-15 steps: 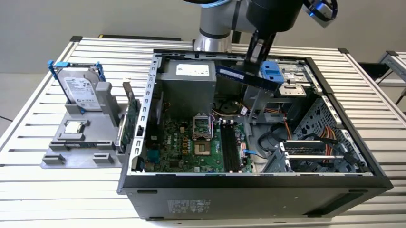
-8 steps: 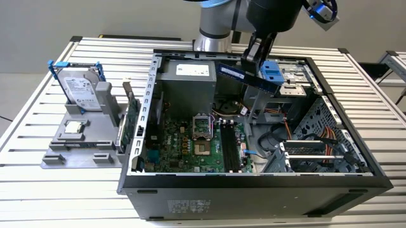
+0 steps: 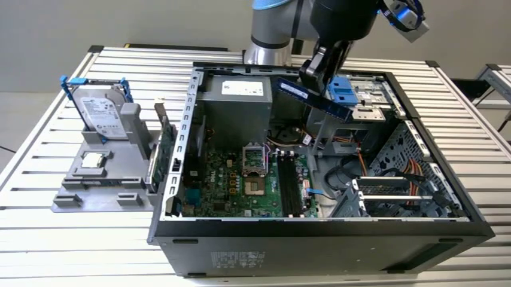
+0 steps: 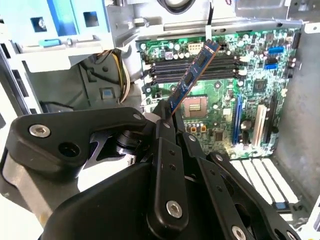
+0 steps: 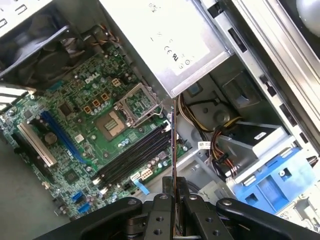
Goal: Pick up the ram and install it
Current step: 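Insert the ram into the slot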
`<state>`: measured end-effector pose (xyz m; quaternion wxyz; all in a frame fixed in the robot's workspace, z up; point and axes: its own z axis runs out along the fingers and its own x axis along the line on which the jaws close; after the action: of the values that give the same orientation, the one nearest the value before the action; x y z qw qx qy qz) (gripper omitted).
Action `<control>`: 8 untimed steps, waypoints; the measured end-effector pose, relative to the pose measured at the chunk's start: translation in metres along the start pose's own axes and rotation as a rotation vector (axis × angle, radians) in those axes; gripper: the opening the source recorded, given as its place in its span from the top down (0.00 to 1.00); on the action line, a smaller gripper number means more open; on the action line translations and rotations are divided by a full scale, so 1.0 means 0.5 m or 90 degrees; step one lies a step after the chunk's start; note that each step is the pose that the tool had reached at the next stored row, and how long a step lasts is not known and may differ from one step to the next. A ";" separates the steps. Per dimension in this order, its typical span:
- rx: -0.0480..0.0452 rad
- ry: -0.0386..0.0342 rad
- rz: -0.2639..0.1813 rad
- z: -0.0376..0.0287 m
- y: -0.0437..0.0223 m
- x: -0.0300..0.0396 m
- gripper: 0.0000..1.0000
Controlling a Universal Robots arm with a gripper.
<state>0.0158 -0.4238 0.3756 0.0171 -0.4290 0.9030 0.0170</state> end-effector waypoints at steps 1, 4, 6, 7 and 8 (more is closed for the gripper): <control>0.0004 -0.0001 0.009 0.000 0.000 0.000 1.00; 0.0015 -0.0005 0.034 0.000 0.000 0.000 1.00; 0.0023 -0.0008 0.051 0.000 0.000 0.000 1.00; 0.0027 -0.0009 0.059 0.000 0.000 0.000 1.00; 0.0031 -0.0011 0.068 0.000 0.000 0.000 1.00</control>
<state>0.0158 -0.4238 0.3756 0.0180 -0.3804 0.9245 0.0161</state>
